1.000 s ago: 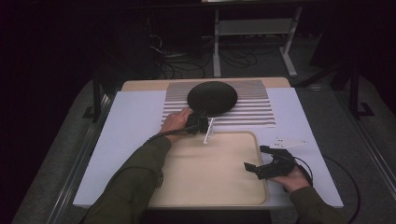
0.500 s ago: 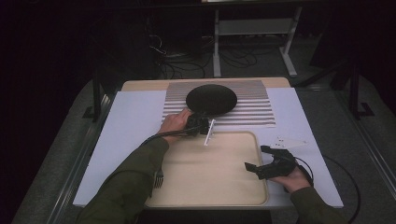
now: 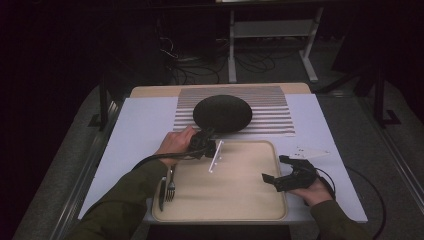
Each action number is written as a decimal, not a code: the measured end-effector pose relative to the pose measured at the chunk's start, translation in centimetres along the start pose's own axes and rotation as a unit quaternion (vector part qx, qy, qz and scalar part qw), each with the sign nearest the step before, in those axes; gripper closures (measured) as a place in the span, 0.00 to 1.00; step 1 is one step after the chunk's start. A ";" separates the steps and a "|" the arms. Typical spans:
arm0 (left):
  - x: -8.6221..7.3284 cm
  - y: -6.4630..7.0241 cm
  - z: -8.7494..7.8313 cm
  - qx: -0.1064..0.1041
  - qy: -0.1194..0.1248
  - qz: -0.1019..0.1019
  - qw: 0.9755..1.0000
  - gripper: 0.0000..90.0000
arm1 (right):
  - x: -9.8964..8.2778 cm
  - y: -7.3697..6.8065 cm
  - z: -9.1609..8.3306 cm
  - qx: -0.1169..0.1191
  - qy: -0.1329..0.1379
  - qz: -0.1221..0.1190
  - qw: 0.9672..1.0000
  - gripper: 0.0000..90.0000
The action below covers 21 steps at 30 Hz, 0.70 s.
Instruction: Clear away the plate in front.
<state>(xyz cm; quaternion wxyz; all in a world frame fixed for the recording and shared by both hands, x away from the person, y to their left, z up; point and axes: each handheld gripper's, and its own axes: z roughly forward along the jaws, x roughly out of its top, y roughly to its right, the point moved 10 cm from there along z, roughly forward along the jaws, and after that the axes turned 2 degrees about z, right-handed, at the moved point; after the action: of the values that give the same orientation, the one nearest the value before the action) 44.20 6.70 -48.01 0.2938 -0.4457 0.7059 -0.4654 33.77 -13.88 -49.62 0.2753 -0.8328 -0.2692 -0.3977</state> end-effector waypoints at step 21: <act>2.0 3.5 -10.4 0.010 0.024 -0.017 1.000 0.96 | 0.1 0.4 -0.2 -0.005 0.006 0.002 1.000 0.00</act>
<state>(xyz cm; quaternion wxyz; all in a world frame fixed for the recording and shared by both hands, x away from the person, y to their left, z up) 33.40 9.61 -47.15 0.2734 -0.4437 0.7004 -0.4877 34.00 -14.27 -49.55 0.2738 -0.8325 -0.2637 -0.4030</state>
